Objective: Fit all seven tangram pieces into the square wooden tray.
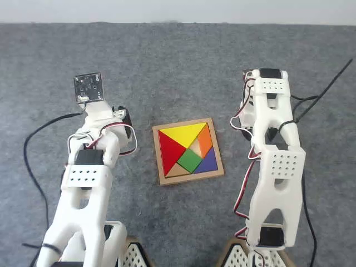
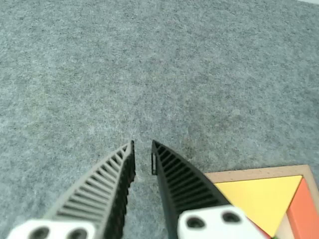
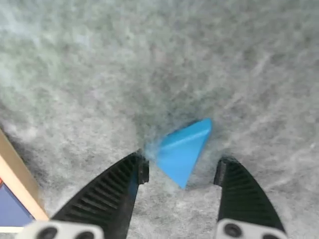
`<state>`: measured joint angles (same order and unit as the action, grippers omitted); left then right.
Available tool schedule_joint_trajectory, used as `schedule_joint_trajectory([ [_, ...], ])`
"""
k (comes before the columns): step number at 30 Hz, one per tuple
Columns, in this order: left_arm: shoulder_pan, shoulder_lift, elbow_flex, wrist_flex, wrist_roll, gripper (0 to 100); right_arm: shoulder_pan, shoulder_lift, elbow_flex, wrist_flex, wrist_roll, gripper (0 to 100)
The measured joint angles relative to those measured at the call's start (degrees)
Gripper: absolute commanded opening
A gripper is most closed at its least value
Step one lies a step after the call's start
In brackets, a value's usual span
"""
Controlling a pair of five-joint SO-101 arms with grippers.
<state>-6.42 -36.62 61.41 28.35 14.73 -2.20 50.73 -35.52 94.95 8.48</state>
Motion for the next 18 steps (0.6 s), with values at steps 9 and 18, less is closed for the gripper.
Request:
schedule_joint_trajectory([
  [9, 0.0, 0.0, 0.0, 0.0, 0.0, 5, -0.8, 1.3, -6.2, 5.5, 0.0, 18.7],
  [18, 0.0, 0.0, 0.0, 0.0, 0.0, 5, -0.7, 2.3, -8.0, 5.5, 0.2, 18.7],
])
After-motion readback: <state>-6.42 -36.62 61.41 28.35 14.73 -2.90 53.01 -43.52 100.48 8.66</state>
